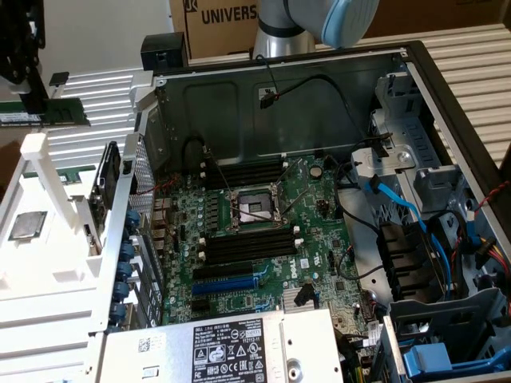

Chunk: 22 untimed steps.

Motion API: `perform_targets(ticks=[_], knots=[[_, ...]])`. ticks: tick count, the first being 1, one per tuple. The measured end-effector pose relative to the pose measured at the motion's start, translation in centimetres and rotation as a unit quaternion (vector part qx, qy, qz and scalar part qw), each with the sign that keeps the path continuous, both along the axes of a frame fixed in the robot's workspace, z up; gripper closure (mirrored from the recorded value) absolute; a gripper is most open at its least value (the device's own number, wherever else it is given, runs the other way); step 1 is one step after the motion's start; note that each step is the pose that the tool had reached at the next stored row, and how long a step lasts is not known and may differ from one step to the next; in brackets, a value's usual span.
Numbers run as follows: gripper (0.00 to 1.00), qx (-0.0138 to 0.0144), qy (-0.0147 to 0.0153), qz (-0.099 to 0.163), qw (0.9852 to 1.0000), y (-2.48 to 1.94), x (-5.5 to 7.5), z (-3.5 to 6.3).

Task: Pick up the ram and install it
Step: 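Pick up the ram and move it above insertion slot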

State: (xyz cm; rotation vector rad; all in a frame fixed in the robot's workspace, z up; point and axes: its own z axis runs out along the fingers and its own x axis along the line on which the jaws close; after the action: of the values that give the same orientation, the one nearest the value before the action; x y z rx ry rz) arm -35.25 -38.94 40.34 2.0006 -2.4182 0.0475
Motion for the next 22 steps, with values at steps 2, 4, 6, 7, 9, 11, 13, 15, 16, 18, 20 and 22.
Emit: perform_targets(ticks=[2, 4, 6, 7, 9, 11, 13, 15, 16, 18, 20, 22], knots=[[0.87, 0.0, 0.0001, 0.005, 1.0, 0.0, 0.0, 0.21], [0.87, 0.0, 0.0, 0.01, 1.0, -0.01, 0.0, 0.3], [0.87, 0.0, 0.0001, 0.014, 0.9999, -0.02, 0.2, 0.41], [0.87, 0.0, 0.0, 0.015, 0.9999, -0.02, 0.3, 0.44], [0.87, 0.0, 0.0001, 0.016, 0.9999, -0.02, 0.5, 0.49], [0.87, -0.0013, 0.0001, 0.016, 0.9999, -0.02, 1.1, 0.68], [0.87, -0.0015, 0.0001, 0.016, 0.9999, -0.03, 1.5, 0.81], [0.87, -0.0015, 0.0001, 0.017, 0.9999, -0.1, 2.0, 0.93], [0.87, -0.0015, 0.0001, 0.017, 0.9999, -0.14, 2.2, 1.01], [0.87, -0.0015, 0.0001, 0.018, 0.9998, -0.22, 2.7, 1.18], [0.87, -0.0015, 0.0004, 0.019, 0.9998, -0.28, 3.3, 1.33], [0.87, -0.0015, 0.001, 0.019, 0.9998, -0.32, 3.9, 1.43]])
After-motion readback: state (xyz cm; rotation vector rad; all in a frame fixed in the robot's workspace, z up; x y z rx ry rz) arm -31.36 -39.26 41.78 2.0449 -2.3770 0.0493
